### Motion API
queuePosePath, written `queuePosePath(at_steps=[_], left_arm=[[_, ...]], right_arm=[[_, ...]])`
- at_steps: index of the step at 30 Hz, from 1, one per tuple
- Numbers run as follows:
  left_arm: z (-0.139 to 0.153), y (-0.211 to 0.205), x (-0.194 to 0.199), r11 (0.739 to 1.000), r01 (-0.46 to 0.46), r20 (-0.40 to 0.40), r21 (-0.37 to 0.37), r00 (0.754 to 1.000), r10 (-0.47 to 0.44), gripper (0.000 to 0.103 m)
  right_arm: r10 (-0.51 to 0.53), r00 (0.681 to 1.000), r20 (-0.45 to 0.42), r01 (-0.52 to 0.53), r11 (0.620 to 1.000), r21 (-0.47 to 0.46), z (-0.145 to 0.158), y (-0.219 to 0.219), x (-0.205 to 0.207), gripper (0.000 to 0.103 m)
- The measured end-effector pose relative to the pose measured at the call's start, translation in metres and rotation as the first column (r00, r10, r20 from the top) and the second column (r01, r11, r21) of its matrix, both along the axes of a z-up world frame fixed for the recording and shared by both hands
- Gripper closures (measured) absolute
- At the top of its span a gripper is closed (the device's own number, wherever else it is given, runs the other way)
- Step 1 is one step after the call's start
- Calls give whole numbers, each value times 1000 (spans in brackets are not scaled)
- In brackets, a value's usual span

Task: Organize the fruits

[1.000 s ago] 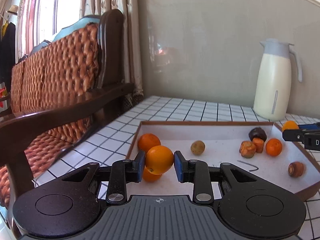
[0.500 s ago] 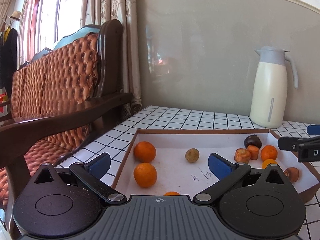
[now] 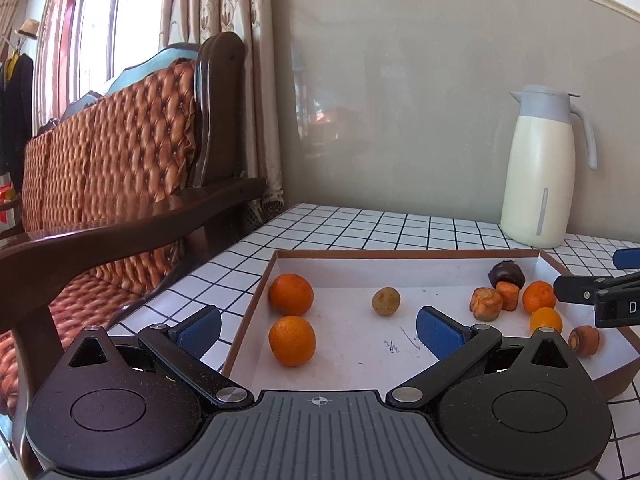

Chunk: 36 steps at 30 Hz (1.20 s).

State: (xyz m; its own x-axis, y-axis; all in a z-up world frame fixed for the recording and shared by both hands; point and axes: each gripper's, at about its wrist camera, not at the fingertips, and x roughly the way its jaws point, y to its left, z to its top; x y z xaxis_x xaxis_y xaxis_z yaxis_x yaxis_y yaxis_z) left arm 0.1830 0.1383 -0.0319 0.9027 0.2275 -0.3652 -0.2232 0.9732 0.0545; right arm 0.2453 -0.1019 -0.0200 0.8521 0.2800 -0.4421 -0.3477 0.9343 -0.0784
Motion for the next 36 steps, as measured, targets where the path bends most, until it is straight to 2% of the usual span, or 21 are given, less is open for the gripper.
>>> queuePosePath(at_steps=[6, 9, 13, 18, 24, 28, 31, 33, 36], left_arm=[[8, -6, -11, 1000, -3, 10, -5, 1000, 3, 0], [20, -14, -22, 1000, -17, 25, 26, 1000, 16, 0], [37, -23, -45, 999, -8, 47, 51, 999, 5, 0], [50, -30, -84, 1000, 4, 61, 28, 998, -6, 0], [50, -47, -133, 998, 41, 66, 56, 997, -45, 0], [49, -52, -167, 998, 49, 127, 29, 991, -52, 0], [51, -52, -189, 999, 44, 187, 2, 981, -43, 0], [51, -51, -198, 998, 59, 192, -18, 980, -54, 0], [44, -57, -205, 998, 64, 184, -9, 981, -61, 0]], right_arm=[[5, 1000, 24, -5, 1000, -2, 10, -4, -18, 6], [6, 998, 57, -6, 1000, 3, 24, -6, -34, 6], [18, 996, 85, -21, 999, 32, 48, -15, -60, 6], [25, 992, 126, -27, 999, 18, 65, -35, -107, 6], [-27, 992, 127, 25, 1000, 17, 63, -66, -156, 6], [-60, 990, 131, 57, 998, 31, 58, -81, -180, 6], [-70, 981, 179, 64, 997, 37, 56, -86, -198, 6], [-70, 978, 196, 64, 997, 35, 52, -87, -203, 6], [-82, 976, 201, 82, 997, 6, 44, -84, -204, 6]])
